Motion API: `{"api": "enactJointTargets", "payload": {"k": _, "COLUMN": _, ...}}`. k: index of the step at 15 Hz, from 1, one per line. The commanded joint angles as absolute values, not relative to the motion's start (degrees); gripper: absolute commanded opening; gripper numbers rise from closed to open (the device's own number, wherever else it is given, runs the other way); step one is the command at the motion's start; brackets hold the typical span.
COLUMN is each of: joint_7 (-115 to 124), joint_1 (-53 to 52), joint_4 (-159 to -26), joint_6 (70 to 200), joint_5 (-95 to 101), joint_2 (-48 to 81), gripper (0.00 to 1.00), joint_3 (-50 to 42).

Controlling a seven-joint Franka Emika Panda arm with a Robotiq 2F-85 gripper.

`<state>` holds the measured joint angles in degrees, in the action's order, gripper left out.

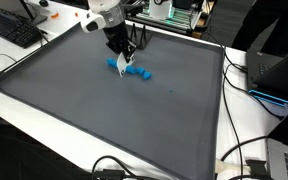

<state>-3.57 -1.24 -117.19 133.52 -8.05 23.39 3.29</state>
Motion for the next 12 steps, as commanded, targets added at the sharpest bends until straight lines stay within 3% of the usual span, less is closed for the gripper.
{"api": "enactJointTargets", "payload": {"k": 1, "joint_7": -2.6, "joint_1": -0.8, "joint_4": -118.3, "joint_6": 131.5, "joint_5": -10.0, "joint_2": 24.3, "gripper": 0.01, "joint_3": 4.0}}
{"api": "enactJointTargets", "payload": {"k": 12, "joint_7": -0.4, "joint_1": -1.1, "joint_4": -118.2, "joint_6": 126.9, "joint_5": -10.6, "joint_2": 23.5, "gripper": 0.01, "joint_3": 3.6}}
